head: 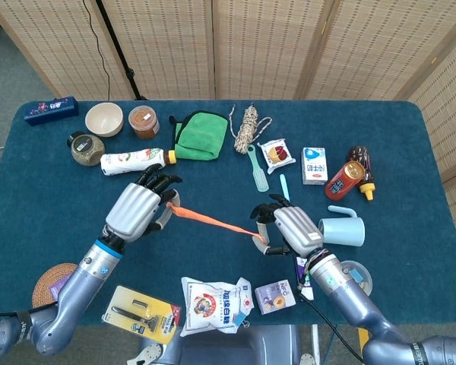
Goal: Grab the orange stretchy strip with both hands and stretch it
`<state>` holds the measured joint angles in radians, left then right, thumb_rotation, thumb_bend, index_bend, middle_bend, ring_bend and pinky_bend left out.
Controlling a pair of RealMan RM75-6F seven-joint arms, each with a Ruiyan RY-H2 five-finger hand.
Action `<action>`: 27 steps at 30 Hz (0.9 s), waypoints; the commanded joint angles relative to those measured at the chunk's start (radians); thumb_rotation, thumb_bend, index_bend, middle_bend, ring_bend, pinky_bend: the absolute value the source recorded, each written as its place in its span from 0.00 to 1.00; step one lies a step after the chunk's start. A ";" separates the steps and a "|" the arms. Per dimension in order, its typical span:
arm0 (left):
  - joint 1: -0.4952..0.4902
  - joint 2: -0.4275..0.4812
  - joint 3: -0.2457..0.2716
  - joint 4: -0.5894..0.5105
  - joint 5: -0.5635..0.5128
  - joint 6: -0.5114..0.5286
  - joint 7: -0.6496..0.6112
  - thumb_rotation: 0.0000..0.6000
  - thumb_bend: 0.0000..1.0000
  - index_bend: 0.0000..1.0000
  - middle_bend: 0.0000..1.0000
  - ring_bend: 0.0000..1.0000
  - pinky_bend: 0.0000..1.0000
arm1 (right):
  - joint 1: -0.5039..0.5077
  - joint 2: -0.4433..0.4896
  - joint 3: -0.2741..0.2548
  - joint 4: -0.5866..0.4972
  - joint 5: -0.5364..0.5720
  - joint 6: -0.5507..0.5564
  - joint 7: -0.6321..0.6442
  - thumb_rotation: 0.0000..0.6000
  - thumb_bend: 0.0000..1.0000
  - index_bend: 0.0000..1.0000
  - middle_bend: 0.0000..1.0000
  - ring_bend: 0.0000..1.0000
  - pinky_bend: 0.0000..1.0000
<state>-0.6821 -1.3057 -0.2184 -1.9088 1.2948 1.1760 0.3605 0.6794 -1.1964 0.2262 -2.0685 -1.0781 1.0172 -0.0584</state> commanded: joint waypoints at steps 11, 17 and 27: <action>0.017 0.074 -0.005 -0.012 0.021 0.010 -0.030 1.00 0.50 0.72 0.27 0.24 0.10 | -0.011 0.021 -0.012 0.014 -0.006 -0.008 0.008 1.00 0.63 0.75 0.35 0.32 0.08; 0.030 0.103 -0.002 -0.009 0.030 0.018 -0.048 1.00 0.50 0.72 0.27 0.24 0.10 | -0.022 0.030 -0.019 0.020 -0.014 -0.007 0.018 1.00 0.63 0.75 0.35 0.32 0.08; 0.059 0.155 -0.004 0.013 0.036 0.041 -0.089 1.00 0.50 0.72 0.27 0.24 0.10 | -0.038 0.046 -0.027 0.029 -0.028 -0.008 0.032 1.00 0.63 0.75 0.35 0.32 0.08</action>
<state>-0.6259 -1.1548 -0.2212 -1.8984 1.3296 1.2141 0.2750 0.6424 -1.1510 0.1992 -2.0393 -1.1054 1.0097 -0.0274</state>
